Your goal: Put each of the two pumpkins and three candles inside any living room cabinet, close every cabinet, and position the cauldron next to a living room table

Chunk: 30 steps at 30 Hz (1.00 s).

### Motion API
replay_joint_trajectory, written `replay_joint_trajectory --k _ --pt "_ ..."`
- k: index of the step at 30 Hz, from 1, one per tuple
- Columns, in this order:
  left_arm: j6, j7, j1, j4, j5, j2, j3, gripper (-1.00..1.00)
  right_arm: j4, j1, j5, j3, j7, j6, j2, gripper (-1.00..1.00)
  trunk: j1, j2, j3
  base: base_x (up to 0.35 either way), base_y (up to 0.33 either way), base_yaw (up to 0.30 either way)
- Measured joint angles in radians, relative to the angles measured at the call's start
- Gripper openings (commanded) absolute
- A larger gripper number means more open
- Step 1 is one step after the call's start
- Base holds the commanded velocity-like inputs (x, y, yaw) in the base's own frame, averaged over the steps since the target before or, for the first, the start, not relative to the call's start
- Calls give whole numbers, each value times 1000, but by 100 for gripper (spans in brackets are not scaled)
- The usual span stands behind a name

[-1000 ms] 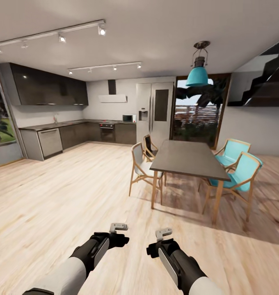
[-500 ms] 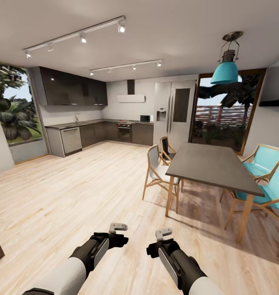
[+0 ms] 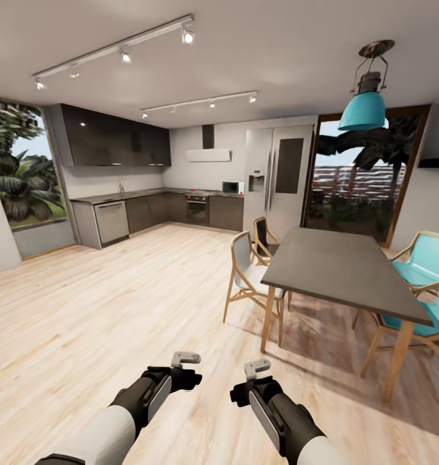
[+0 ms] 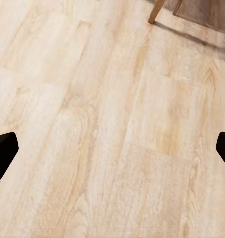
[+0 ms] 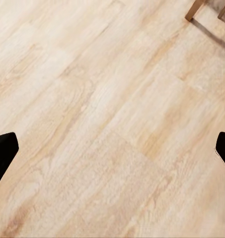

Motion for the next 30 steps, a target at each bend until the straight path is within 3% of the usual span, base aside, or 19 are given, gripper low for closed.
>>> replay_joint_trajectory --k 12,30 --pt "0 0 0 0 0 0 0 100 -1 0 -1 10 0 0 0 100 0 0 0 209 -67 26" --pt "2 11 0 -1 0 2 11 100 0 0 0 14 -1 0 0 100 0 0 -13 10 -1 225"
